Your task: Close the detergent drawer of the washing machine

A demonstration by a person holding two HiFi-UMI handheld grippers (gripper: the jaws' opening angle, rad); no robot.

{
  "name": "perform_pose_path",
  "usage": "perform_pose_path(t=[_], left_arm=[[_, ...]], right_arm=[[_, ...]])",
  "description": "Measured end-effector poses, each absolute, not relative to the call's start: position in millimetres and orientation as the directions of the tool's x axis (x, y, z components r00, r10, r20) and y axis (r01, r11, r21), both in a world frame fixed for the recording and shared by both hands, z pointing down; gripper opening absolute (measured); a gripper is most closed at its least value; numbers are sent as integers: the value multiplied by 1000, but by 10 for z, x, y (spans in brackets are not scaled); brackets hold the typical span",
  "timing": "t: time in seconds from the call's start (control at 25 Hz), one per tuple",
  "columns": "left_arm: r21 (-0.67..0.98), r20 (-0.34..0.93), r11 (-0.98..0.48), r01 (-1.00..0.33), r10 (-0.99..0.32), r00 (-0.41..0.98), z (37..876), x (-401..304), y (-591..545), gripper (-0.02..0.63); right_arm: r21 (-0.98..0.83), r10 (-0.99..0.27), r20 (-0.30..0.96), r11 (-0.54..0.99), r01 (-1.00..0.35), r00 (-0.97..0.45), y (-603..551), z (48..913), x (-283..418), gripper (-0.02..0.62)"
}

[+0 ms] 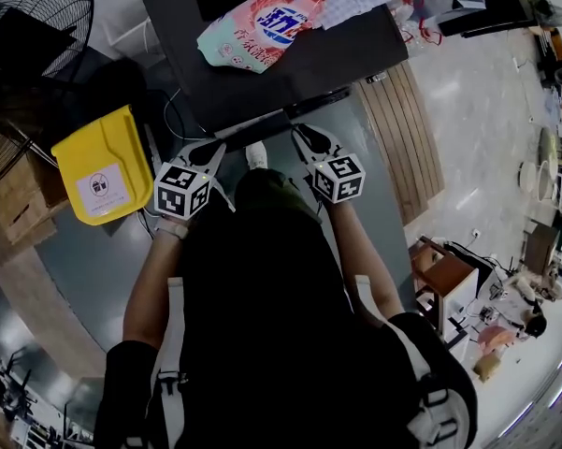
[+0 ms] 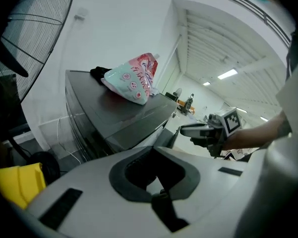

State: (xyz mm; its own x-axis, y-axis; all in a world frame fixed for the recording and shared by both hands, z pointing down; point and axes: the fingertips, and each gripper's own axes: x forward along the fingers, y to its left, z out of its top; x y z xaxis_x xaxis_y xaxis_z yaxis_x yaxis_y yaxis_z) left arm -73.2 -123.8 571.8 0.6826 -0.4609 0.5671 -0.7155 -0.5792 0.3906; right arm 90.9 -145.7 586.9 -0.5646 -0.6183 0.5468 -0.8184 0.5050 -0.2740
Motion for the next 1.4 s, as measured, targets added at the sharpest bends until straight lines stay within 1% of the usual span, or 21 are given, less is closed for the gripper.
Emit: perform_pose_path(t=[0.16,0.4,0.76,1.08,1.4], left_arm=[[363,583,-581,-728,-468,664,5727,-794,-1279,9],[427,555,-546,-721,-471,685,5698,-831,-1225,9],[447,541,-589,-673,-421,728,5659,-635,-1034,9],[486,557,-620,-616,-322,765,5865,-321,-695,9],[491,583,-578,-651,-337,739,6125,-203,-777,9]], right_arm=[[-284,-624,539,497,-820,-566,-1455,5863,904,87],[-290,-627,539,489,-823,-563,-1453,5870,916,87],[-303,-657,541,429,-851,-524,-1336,5835,920,84],[-324,-638,560,418,-849,-528,-1047,5915,824,52],[-323,-601,581,449,-833,-549,-920,5976,674,34]])
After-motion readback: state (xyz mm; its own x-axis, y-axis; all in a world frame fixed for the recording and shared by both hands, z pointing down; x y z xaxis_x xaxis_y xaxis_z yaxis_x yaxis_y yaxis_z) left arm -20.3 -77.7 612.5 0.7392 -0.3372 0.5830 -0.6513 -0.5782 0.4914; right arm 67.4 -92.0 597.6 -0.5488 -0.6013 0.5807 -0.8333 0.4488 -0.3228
